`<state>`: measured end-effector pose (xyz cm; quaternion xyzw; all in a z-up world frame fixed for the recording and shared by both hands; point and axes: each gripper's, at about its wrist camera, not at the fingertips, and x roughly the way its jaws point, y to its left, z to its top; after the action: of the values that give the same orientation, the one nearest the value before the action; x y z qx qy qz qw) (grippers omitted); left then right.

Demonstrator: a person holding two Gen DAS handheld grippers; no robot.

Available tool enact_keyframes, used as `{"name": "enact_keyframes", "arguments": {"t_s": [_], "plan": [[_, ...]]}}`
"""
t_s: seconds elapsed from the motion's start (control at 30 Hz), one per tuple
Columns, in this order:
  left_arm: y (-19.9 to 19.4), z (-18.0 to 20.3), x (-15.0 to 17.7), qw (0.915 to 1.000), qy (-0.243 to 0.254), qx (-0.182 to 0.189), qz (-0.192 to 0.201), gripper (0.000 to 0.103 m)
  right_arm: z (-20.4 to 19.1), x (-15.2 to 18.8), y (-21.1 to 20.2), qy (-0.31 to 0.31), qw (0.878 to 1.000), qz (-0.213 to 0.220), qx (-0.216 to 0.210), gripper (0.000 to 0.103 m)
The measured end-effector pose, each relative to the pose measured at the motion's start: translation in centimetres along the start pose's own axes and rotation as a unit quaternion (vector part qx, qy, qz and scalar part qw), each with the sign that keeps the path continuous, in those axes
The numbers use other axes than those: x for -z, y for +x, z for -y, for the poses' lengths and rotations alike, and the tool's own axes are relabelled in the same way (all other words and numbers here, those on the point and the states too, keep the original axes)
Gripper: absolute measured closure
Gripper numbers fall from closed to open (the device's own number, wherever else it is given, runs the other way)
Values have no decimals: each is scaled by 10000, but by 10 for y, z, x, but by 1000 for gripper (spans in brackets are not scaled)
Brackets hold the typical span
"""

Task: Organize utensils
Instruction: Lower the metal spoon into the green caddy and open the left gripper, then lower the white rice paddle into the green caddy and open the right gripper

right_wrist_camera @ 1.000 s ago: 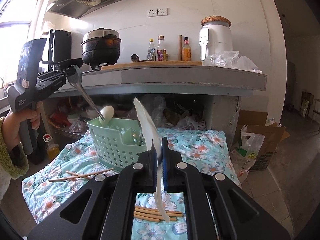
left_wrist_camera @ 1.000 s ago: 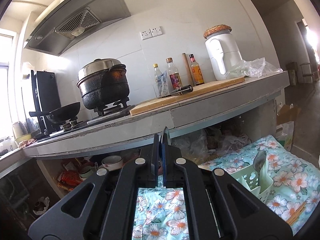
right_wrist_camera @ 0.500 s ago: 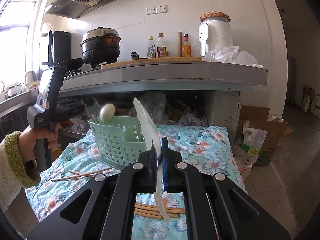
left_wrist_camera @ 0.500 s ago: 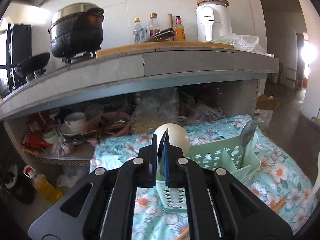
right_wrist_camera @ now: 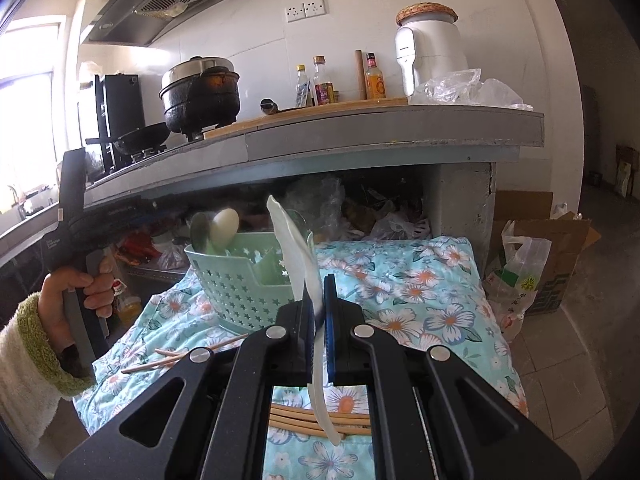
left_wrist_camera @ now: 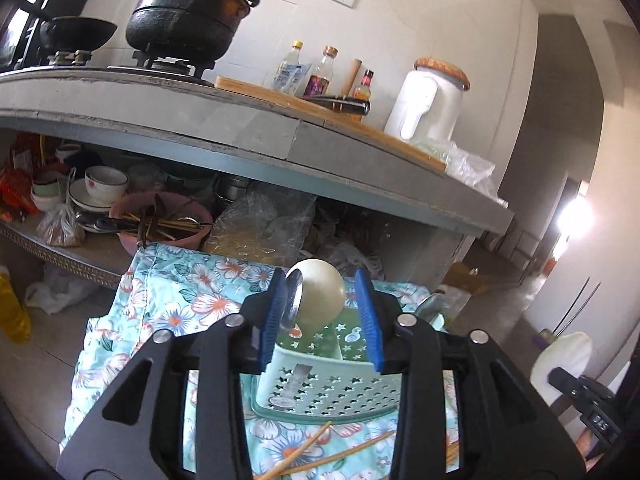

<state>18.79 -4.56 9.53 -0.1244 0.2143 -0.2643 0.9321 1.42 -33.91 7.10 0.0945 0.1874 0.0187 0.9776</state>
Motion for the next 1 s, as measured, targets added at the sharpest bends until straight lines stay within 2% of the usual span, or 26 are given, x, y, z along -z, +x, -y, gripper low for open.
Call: {"name": "enact_keyframes", "arguments": {"t_s": [0.13, 0.23, 0.47, 0.57, 0.73, 1.0], "plan": [[-24, -10, 14, 9996, -283, 34, 72, 52, 4, -16, 9, 248, 9991, 113, -314, 98], [-42, -17, 29, 9990, -431, 49, 50, 46, 8, -33, 18, 473, 9965, 267, -637, 98], [-75, -29, 77, 9971, -733, -22, -228, 42, 3, -73, 54, 701, 9876, 641, -1251, 98], [-84, -33, 96, 9961, -804, -84, -366, 42, -7, -85, 73, 522, 9876, 735, -1288, 98], [-99, -40, 113, 9955, -796, -221, -453, 42, -11, -92, 113, 436, 9886, 608, -1304, 98], [-110, -48, 115, 9956, -724, -374, -455, 42, -12, -69, 170, 280, 9925, 130, -1181, 98]]}}
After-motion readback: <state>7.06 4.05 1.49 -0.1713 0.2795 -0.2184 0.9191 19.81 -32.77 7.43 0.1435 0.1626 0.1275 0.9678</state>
